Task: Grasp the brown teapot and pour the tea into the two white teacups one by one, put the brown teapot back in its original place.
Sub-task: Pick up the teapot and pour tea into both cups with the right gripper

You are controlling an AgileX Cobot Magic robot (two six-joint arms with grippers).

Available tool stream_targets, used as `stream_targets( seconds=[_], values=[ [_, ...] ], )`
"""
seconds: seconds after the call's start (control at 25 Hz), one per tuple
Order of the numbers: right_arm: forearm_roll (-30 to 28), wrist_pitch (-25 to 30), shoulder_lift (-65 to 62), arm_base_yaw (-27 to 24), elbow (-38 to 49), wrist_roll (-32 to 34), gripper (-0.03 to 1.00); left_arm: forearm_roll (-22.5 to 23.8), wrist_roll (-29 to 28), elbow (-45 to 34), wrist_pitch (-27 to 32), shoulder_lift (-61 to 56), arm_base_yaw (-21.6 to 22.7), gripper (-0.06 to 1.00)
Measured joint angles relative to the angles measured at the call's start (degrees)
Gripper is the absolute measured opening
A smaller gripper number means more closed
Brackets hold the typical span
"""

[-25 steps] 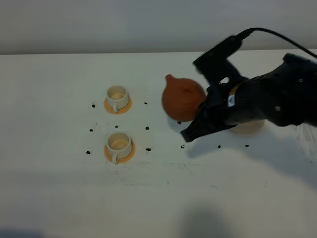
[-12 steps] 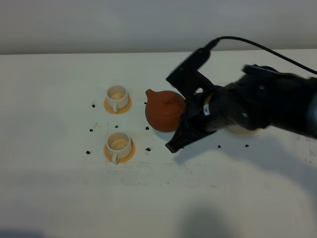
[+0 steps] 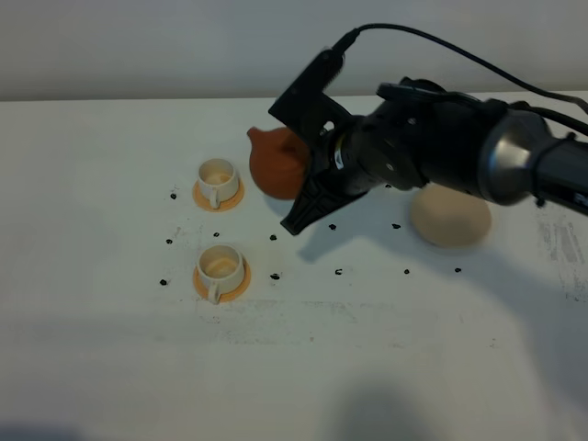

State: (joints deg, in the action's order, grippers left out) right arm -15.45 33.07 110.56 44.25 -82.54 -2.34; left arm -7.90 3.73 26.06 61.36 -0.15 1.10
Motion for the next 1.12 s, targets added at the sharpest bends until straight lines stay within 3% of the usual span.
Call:
stream_targets(
  seconds=[0.44, 1.12],
  values=[
    [-4.9, 0.8, 6.4, -0.5, -7.0, -0.1, 0.09, 0.0, 0.1, 0.0, 0.0, 0.0, 0.0, 0.51],
    [-9.9, -1.9, 9.8, -0.5, -7.9, 1.1, 0.09, 0.0, 0.1, 0.0, 0.0, 0.0, 0.0, 0.51]
  ],
)
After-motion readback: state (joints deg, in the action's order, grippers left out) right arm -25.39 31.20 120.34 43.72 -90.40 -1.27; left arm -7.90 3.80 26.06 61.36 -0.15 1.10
